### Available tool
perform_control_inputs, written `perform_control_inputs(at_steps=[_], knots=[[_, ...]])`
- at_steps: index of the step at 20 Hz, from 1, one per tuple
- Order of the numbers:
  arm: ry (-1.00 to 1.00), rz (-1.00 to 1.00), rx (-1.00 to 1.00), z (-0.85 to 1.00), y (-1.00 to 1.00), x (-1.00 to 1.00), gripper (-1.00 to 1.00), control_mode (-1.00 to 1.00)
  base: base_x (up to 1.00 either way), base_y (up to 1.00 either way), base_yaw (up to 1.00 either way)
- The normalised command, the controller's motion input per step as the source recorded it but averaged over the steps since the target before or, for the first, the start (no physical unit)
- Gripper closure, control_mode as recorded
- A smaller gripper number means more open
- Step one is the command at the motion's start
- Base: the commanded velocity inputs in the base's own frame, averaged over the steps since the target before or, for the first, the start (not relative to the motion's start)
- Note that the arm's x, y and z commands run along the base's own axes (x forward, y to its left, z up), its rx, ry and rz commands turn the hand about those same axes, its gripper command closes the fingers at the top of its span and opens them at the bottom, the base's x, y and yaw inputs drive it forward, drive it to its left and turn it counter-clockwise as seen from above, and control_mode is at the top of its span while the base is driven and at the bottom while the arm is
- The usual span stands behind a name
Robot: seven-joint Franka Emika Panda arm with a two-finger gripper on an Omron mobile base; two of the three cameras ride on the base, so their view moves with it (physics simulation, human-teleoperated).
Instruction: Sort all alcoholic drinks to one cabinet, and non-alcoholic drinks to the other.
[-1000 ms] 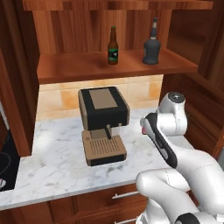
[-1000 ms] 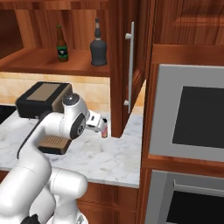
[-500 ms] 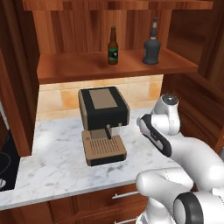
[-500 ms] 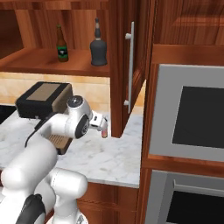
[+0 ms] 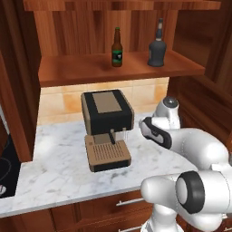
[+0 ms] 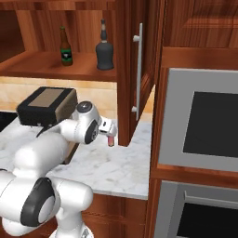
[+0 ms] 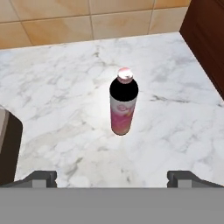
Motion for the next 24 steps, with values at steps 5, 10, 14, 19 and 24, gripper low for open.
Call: perform_control_inputs(at_steps=[5,10,14,19,24], knots=[[0.0,-0.01,0.0,-0.09,-0.08,0.27,-1.0,-1.0,0.0,0.0,0.0],[0.0,0.0,0.0,-0.11,-0.07,0.22,-1.0,-1.0,0.0,0.0,0.0],[0.0,0.0,0.0,-0.17,-0.03,0.18,-1.0,-1.0,0.0,0.0,0.0],[0.0,0.0,0.0,-0.15,-0.03,0.14,-1.0,-1.0,0.0,0.0,0.0],[-0.02,0.0,0.0,-0.08,-0.01,0.12,-1.0,-1.0,0.0,0.0,0.0]])
